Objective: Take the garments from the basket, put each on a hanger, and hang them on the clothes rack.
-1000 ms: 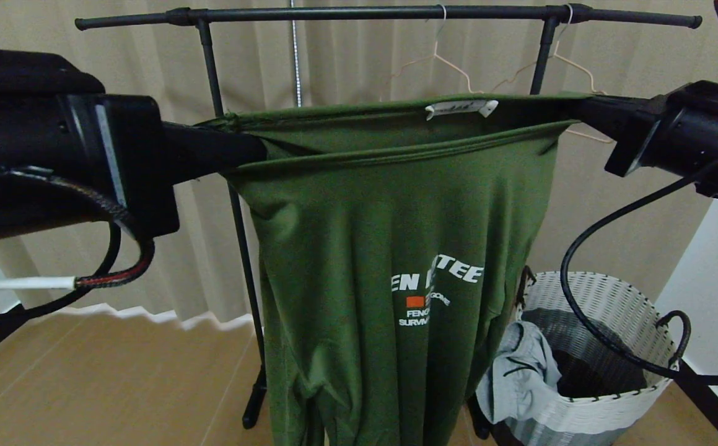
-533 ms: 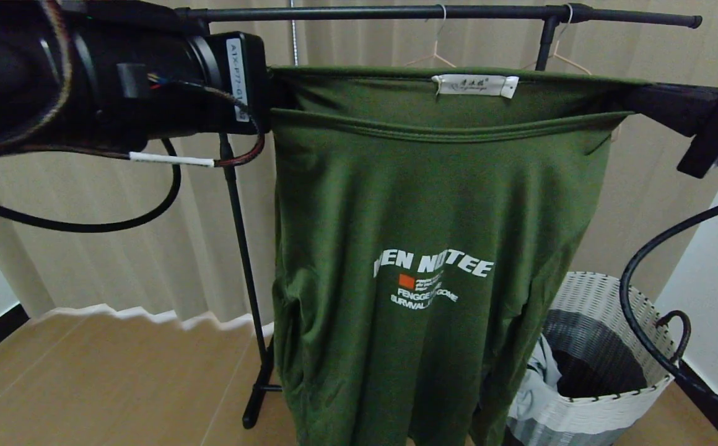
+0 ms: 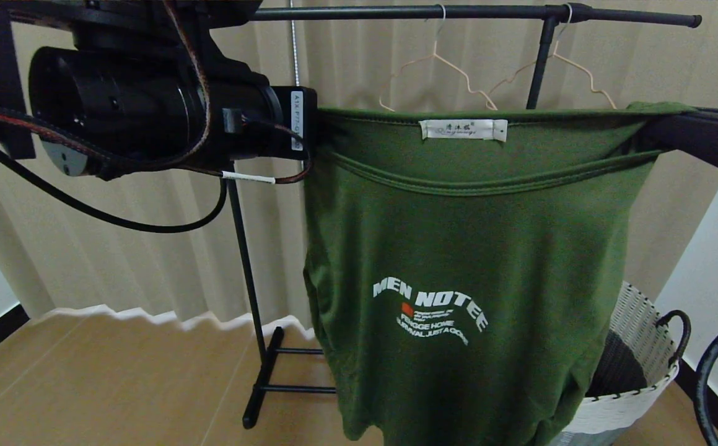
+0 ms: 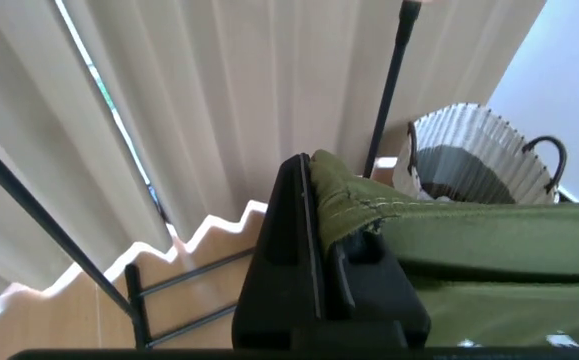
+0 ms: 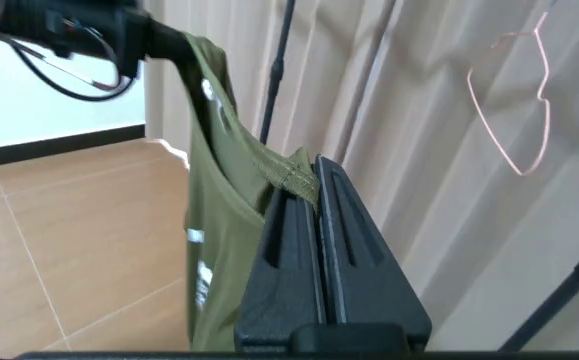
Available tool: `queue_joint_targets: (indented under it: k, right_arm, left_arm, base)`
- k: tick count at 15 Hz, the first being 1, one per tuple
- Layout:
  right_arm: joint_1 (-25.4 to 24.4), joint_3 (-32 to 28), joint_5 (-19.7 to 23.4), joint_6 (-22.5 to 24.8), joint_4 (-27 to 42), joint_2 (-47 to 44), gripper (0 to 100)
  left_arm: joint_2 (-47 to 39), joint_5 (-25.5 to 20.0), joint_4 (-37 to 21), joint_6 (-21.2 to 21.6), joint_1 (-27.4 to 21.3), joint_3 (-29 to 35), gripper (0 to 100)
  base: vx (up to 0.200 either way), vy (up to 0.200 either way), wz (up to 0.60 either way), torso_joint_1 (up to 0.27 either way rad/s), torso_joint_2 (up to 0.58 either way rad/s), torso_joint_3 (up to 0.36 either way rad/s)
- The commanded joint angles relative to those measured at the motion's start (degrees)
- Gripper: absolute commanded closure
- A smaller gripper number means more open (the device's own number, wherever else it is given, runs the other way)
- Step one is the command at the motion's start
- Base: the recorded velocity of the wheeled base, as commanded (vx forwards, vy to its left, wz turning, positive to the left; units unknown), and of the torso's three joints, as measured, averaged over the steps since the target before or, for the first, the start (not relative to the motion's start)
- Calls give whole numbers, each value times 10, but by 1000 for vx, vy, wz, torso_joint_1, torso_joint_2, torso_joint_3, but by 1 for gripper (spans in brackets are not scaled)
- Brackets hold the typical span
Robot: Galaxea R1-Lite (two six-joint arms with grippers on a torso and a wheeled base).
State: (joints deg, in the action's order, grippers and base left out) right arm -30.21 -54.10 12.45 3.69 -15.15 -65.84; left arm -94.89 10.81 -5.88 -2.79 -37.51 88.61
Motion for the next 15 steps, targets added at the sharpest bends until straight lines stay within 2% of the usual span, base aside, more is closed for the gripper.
queue_joint_targets:
  k: [1,3,5,7,10,15]
  right_arm:
    - [0,1,-1,1,-1,3,100]
    - [11,-4,-5,3,-1,-9,100]
    - [52,-8,-5,3,-1,-22,100]
    - [71,-11,-5,2,-8,-45,100]
    - [74,-19,-19,0,-10,-71,100]
    - [74,-24,-23,1,-4,-68,100]
  left_arm:
    - [-2,0,-1,-1,0,-5,100]
    - [35,0,-6,1,0,-8,100]
    - [94,-1,-59,4,-2,-5,100]
    - [130,-5,-114,9,-8,-22,100]
    - [153,-4,-112,11,-17,-96,100]
    - [154,-4,-83,8,-27,-102,100]
  base:
    - [0,0,0,0,0,0]
    - [0,0,0,0,0,0]
    - [0,0,0,0,0,0]
    - [0,0,0,0,0,0]
    - [0,0,0,0,0,0]
    - [0,0,0,0,0,0]
